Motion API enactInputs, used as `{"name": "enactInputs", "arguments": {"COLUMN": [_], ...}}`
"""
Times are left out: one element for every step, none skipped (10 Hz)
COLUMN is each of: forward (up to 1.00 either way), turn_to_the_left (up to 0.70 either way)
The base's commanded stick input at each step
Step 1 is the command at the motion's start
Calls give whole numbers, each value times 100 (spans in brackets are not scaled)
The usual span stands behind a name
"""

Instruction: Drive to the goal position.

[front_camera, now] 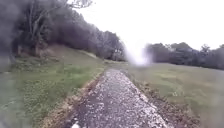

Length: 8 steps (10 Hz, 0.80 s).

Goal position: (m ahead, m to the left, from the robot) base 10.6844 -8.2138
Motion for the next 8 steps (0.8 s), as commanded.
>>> {"name": "enactInputs", "arguments": {"forward": [50, 50, 50, 50, 50, 50, 50, 50], "turn_to_the_left": [0, 0, 0, 0, 0, 0, 0, 0]}}
